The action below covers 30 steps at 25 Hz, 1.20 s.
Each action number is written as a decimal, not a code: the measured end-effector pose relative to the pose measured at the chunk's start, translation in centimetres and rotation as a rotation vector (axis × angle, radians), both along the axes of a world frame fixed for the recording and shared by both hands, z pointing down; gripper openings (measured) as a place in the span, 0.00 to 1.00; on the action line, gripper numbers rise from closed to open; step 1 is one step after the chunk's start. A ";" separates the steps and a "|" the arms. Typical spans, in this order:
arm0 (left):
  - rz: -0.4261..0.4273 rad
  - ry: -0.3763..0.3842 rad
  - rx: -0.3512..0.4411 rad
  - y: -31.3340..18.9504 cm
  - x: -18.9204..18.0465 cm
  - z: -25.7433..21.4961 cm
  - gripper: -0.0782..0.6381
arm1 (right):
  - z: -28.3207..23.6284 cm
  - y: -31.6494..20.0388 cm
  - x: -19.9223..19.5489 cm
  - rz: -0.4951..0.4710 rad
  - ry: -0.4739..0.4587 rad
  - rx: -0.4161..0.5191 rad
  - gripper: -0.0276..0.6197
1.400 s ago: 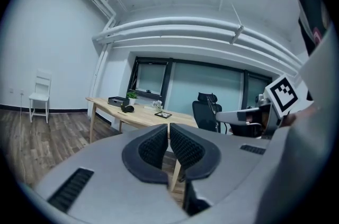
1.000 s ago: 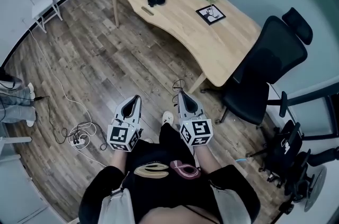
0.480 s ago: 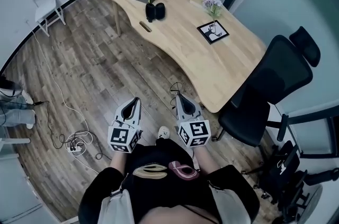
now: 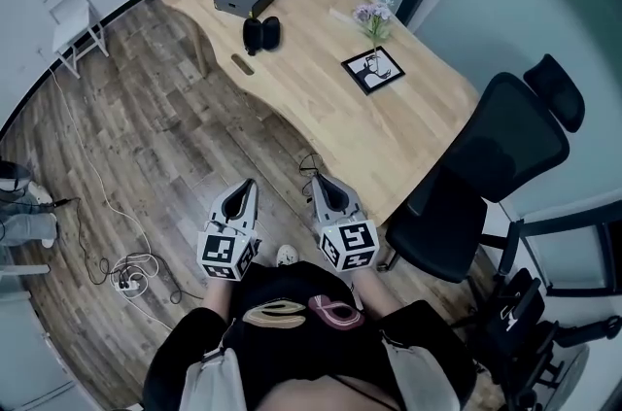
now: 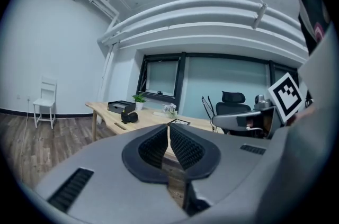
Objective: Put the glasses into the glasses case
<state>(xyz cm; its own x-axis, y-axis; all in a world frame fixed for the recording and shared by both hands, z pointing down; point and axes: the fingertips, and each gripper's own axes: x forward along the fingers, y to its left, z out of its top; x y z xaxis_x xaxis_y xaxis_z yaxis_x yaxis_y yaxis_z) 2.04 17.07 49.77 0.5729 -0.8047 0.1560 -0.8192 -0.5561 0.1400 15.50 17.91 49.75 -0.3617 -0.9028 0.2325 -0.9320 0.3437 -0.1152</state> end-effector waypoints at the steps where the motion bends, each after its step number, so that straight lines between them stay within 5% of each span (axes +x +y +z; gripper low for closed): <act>1: 0.006 0.005 -0.001 -0.1 0.6 0.1 0.15 | 0.0 -0.2 0.4 -0.001 0.007 0.002 0.07; 9: 0.031 0.027 -0.006 -1.3 3.4 0.0 0.15 | 0.7 -0.8 1.8 -0.008 0.033 -0.009 0.07; 30: 0.083 0.026 -0.001 -9.9 2.0 0.8 0.15 | 0.8 -8.8 1.1 0.052 0.056 -0.015 0.07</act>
<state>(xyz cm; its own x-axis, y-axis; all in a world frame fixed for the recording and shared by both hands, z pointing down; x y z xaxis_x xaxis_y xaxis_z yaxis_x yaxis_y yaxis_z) 4.01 7.22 50.62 0.6411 -0.7544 0.1409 -0.7667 -0.6215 0.1611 16.59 9.08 50.51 -0.3004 -0.9164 0.2643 -0.9537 0.2933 -0.0672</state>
